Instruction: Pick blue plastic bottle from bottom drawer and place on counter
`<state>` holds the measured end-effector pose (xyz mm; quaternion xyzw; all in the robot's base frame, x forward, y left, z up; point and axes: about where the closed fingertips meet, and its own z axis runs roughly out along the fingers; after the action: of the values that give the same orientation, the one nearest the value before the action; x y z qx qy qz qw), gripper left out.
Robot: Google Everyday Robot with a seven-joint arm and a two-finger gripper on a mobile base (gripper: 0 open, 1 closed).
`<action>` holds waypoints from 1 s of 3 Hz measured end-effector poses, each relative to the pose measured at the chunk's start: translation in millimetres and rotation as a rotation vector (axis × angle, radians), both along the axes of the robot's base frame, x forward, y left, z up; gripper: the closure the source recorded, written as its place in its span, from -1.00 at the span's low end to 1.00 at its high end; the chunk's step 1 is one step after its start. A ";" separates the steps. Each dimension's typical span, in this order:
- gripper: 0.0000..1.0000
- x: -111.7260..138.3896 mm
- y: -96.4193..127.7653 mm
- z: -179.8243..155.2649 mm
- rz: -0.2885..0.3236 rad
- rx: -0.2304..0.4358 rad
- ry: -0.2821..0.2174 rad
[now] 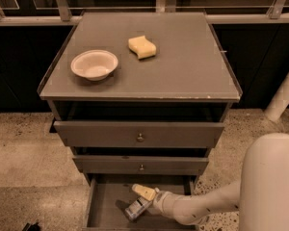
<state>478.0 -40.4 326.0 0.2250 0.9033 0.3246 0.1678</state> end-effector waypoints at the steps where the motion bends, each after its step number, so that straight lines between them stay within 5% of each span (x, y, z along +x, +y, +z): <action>1: -1.00 14.5 4.9 -15.3 -0.040 -0.004 -0.024; 3: -1.00 18.6 12.2 -34.2 -0.032 -0.023 -0.009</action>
Offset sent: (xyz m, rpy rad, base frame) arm 0.0131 0.0043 -0.0138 -0.0041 -0.0218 -0.0359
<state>496.6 -28.2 291.8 0.2359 0.9025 0.3124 0.1793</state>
